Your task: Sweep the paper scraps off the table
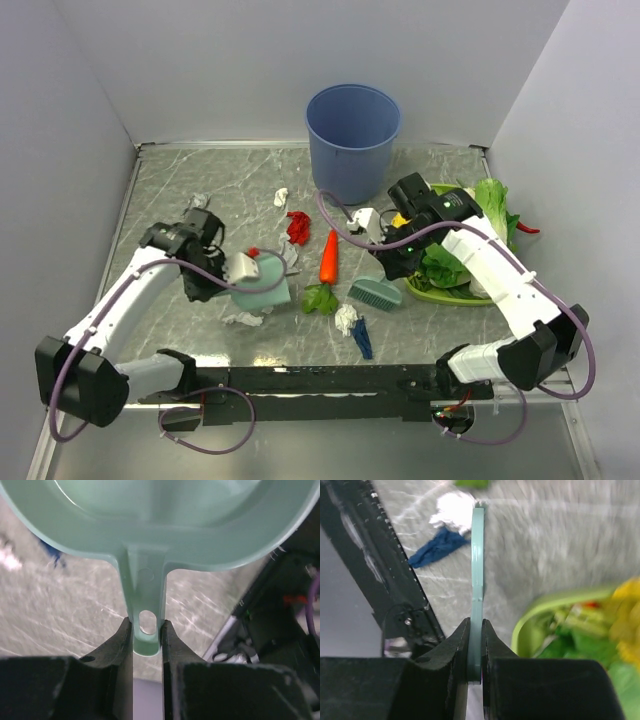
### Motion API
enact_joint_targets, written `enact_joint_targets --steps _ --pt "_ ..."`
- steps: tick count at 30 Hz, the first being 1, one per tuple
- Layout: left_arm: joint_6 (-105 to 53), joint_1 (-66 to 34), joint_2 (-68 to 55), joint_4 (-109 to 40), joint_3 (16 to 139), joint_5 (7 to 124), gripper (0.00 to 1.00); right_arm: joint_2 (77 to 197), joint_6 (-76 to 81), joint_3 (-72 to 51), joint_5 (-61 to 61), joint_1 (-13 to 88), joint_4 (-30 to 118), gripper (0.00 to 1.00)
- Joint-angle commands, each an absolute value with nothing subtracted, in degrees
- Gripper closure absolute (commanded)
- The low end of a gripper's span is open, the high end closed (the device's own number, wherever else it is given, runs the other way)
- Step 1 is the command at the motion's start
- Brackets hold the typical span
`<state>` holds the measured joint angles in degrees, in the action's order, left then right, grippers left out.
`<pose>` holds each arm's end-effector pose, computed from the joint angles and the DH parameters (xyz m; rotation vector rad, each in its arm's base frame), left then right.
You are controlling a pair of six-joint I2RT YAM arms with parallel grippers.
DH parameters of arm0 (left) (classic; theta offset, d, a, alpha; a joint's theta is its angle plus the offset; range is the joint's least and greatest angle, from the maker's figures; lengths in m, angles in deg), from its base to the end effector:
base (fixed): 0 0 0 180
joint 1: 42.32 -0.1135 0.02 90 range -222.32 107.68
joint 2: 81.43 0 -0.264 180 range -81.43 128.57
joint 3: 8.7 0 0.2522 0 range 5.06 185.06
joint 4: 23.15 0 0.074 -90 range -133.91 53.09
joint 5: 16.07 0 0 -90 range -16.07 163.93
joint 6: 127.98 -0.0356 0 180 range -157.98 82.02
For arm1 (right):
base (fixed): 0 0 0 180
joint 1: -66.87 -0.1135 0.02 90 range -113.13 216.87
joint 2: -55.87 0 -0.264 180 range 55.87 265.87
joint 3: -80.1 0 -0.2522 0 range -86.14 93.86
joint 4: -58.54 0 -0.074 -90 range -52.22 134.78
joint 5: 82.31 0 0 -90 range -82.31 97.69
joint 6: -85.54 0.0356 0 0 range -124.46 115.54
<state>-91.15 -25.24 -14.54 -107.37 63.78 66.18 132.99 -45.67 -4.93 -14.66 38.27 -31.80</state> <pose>0.1792 -0.0601 0.2738 1.6902 2.3686 -0.0977 0.1984 0.1236 0.3462 -1.6457 2.2120 0.4945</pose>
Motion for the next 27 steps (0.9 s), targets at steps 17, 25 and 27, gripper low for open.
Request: enact_joint_targets --steps 17,25,27 --pt "-70.34 18.49 4.07 -111.70 73.95 73.74 0.99 124.34 -7.12 -9.60 0.73 38.39 -26.86 1.00" --pt "-62.94 22.45 6.11 -110.03 73.97 83.85 0.99 125.57 -0.24 -11.78 0.57 38.65 -26.59 1.00" --pt "-62.42 22.46 5.23 -110.82 72.83 83.86 0.99 125.92 0.90 -12.66 -0.39 38.83 -26.33 1.00"
